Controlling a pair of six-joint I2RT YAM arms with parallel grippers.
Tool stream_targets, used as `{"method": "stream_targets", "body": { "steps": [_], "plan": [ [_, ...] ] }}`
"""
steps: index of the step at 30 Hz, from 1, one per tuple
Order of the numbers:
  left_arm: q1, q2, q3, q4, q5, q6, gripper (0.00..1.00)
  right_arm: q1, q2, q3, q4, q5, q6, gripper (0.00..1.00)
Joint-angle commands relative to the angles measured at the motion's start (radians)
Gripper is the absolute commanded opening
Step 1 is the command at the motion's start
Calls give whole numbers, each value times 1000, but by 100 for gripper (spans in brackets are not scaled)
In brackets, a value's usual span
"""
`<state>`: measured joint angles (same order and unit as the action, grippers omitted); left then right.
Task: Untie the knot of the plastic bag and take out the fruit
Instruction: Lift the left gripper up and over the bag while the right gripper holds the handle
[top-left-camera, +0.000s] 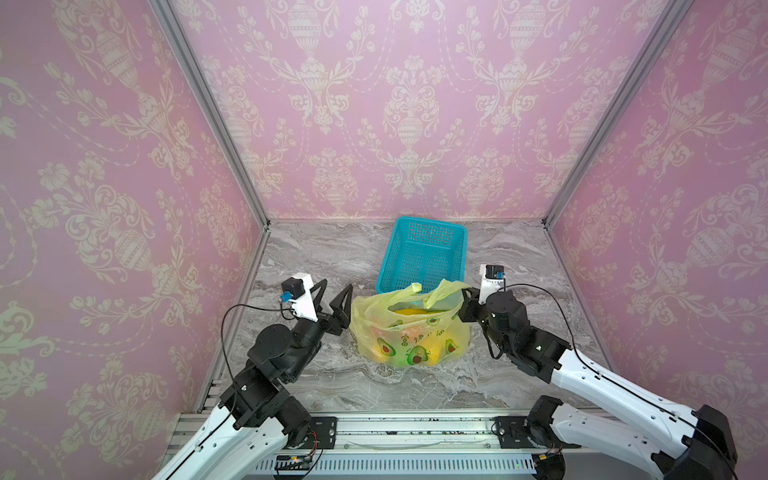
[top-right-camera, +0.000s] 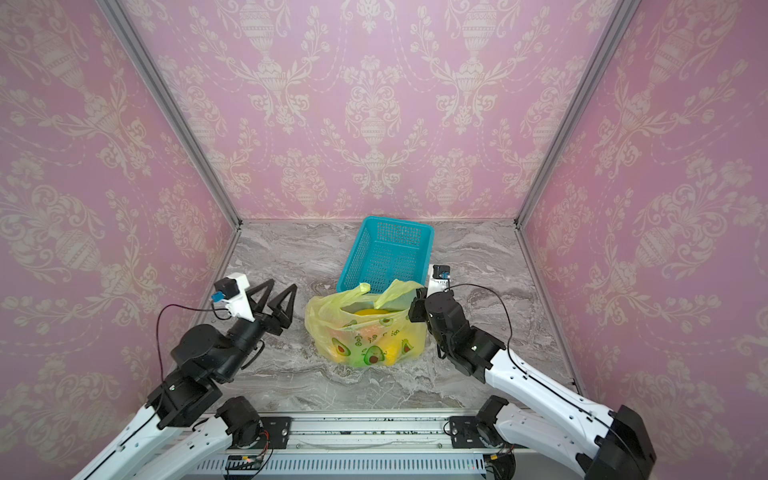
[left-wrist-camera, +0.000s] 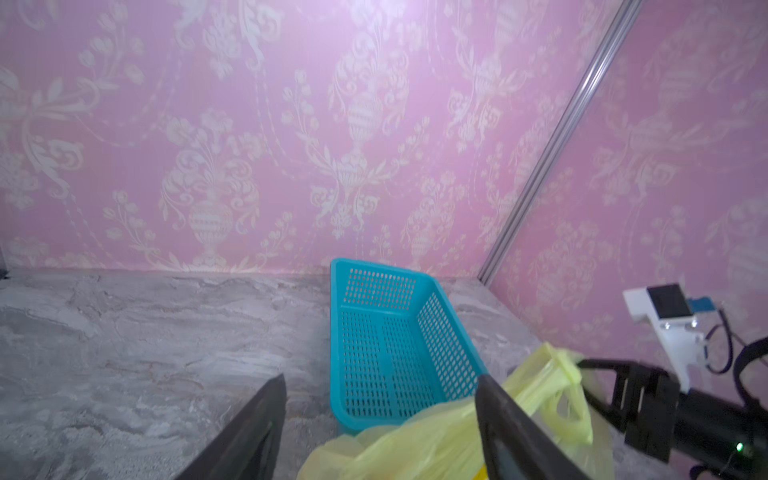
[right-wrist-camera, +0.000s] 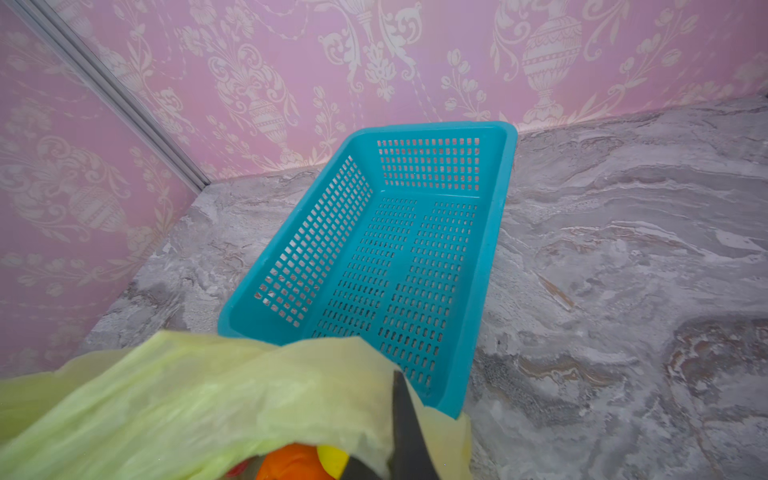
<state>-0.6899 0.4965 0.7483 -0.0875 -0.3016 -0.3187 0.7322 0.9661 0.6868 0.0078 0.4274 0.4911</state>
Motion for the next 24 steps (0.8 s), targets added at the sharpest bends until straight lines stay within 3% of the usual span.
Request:
{"method": "stream_targets", "body": {
  "steps": [1, 4, 9, 16, 20, 24],
  "plan": [
    [8, 130, 237, -141, -47, -4, 78, -7, 10, 18, 68, -56, 28, 0],
    [7, 300, 465, -283, -31, 54, 80, -8, -18, -6, 44, -32, 21, 0],
    [28, 510, 675, -381, -13, 78, 84, -8, -115, -14, 8, -47, -9, 0],
    [52, 741, 730, -399, 230, -12, 75, -8, -199, -57, 8, -40, 3, 0],
    [52, 901, 821, -469, 329, 19, 71, -10, -178, -61, 24, -54, 18, 0],
    [52, 977, 821, -460, 362, 86, 75, -13, -149, -49, 21, -55, 24, 0]
  ]
}}
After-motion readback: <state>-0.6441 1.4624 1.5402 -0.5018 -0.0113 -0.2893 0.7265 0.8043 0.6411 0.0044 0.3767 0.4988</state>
